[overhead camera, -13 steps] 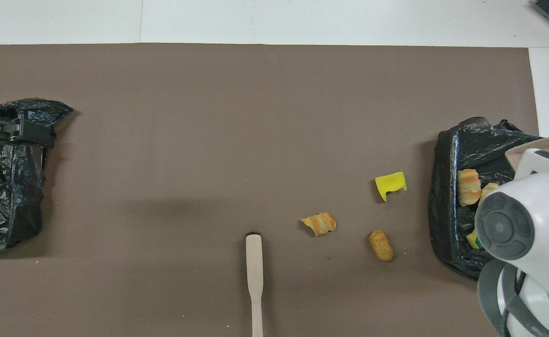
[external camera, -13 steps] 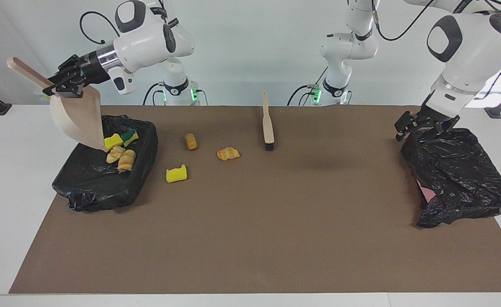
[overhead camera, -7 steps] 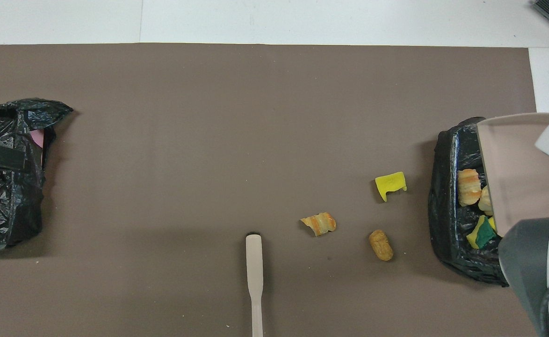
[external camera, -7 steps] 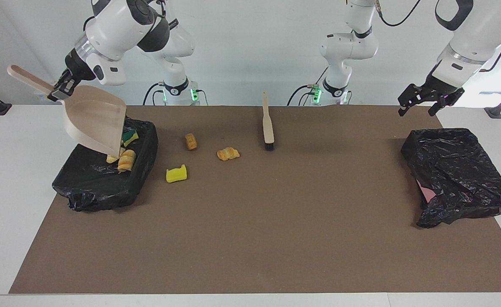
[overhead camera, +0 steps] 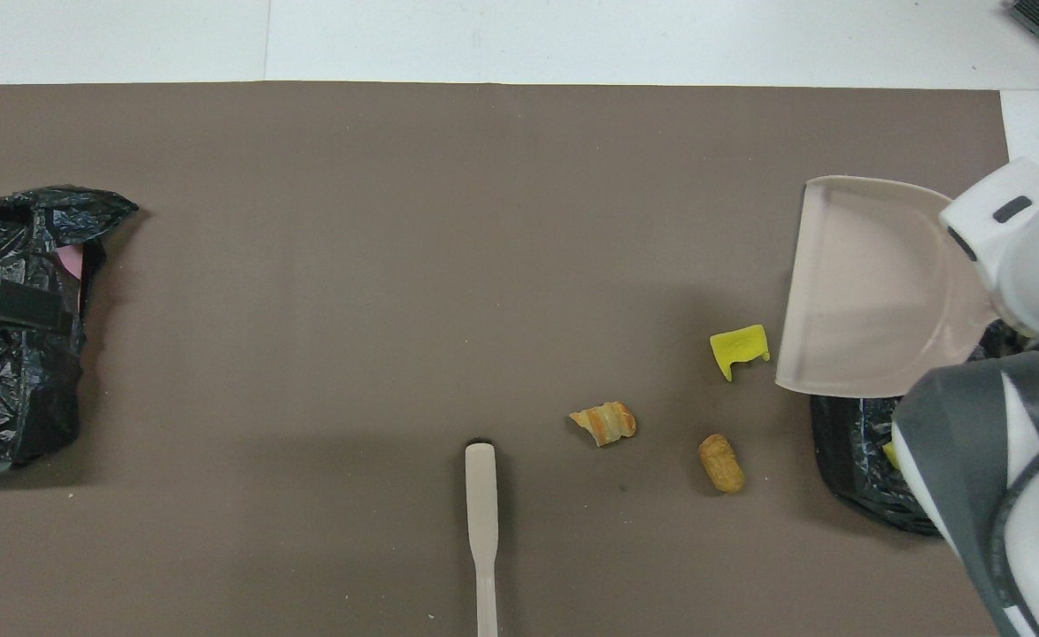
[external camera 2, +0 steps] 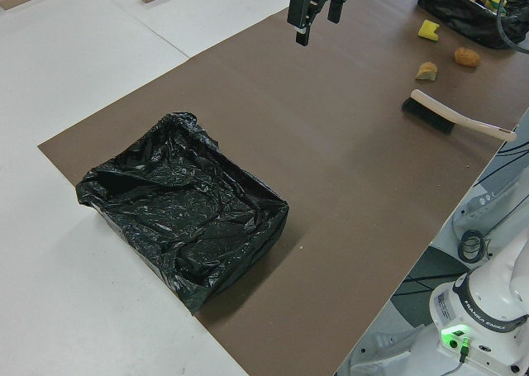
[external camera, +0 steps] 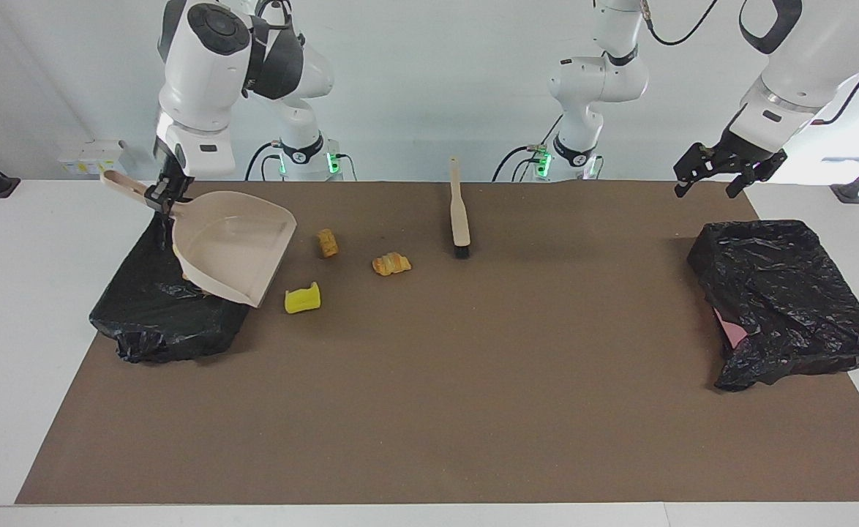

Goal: Sweep and dump trash in bin

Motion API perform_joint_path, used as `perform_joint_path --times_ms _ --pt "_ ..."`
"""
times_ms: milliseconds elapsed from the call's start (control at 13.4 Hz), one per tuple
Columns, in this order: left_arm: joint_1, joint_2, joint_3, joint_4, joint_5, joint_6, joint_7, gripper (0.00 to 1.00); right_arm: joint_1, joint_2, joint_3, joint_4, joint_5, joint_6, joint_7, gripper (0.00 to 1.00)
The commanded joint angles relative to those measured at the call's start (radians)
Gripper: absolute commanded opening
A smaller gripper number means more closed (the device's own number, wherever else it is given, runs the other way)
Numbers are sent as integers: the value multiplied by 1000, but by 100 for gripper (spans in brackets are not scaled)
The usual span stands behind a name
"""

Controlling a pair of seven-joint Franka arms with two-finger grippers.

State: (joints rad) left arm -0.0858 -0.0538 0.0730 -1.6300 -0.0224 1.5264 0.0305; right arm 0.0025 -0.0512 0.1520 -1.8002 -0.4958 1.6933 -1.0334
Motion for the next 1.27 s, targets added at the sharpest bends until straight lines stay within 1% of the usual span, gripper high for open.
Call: perform_joint_path --times_ms 0,75,224,373,522,671,745,820,1043,1118,1192 --pt "-6 -21 -12 -17 50 -17 6 100 60 112 12 96 130 -61 290 0" --pt "-8 -23 -12 -24 50 -18 6 100 92 151 12 134 158 -63 429 0" --pt "-8 -34 -13 -40 50 -9 6 100 164 230 12 203 195 -66 652 0" --pt "-8 -32 -13 -40 50 -8 6 100 194 316 12 289 287 -69 887 0" --pt "-8 -32 -13 -40 50 -9 6 100 229 417 11 407 380 -73 1069 0" --pt "-8 -32 -13 -40 48 -8 5 100 280 540 12 555 434 -70 1313 0" --pt "-8 -31 -15 -40 48 -8 5 100 296 597 14 620 486 -64 1408 0" --pt "-8 -31 -15 -40 48 -8 6 100 312 640 14 662 526 -49 1497 0" --pt "-8 -31 -15 -40 48 -8 6 100 395 738 15 691 545 49 1692 0" --pt "-8 -29 -15 -40 48 -8 6 100 415 769 15 706 546 77 1723 0" --pt "-8 -29 -15 -40 48 -8 6 100 422 783 21 713 565 103 1743 0"
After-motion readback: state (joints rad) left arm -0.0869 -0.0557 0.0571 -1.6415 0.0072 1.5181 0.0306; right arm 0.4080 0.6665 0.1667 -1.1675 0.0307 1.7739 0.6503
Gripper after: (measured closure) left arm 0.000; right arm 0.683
